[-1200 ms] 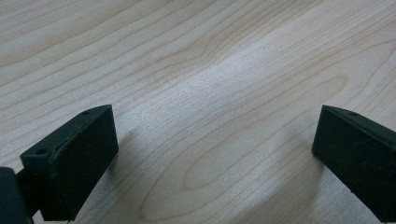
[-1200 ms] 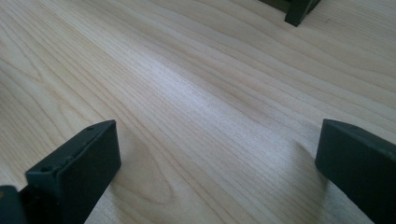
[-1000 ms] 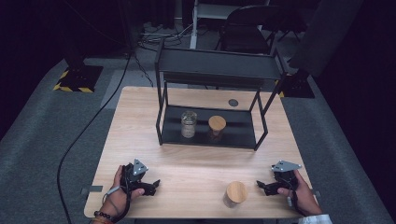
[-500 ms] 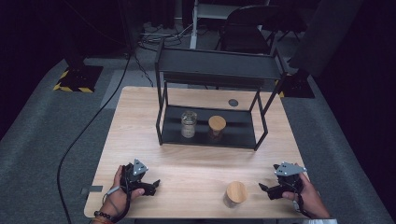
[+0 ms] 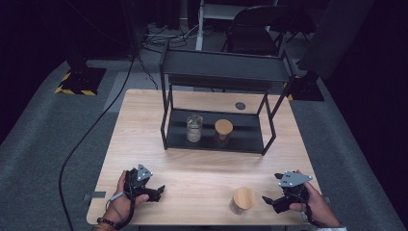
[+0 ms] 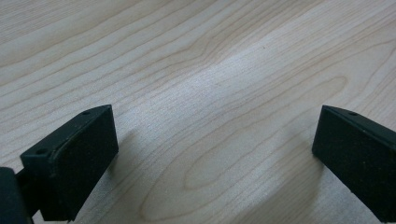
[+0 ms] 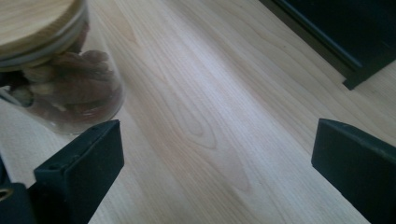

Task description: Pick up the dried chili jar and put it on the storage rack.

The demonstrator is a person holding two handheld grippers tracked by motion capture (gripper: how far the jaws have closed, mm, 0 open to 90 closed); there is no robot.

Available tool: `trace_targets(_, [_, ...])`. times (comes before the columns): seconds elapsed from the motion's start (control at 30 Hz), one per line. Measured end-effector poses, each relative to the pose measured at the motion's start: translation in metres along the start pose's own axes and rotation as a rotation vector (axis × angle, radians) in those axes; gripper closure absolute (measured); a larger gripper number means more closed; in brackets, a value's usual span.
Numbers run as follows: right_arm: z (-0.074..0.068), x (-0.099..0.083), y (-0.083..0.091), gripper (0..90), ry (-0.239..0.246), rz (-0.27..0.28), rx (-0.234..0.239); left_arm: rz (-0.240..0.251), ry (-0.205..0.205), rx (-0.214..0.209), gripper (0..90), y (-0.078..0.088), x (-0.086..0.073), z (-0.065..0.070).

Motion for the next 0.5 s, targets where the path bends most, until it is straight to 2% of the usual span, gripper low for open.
trace_targets(0.33, [-0.012, 0.005, 0.000, 2.5, 0.030, 0.013, 0.044, -0.001, -0.003, -0.001, 0.0, 0.000, 0.000, 0.000])
trace_targets(0.5, [-0.020, 0.007, 0.001, 2.6, 0.050, 0.023, 0.084, -0.001, -0.002, 0.000, 0.0, 0.000, 0.000, 0.000])
Point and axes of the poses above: each handheld gripper's, and its own axes: y roughly backward along the jaws, x roughly out of its top, z roughly to its right, the point moved 5 cm from there along -y, roughly forward along the jaws, and after that the axes turned 15 degrees about -x, right-handed, at the moved point
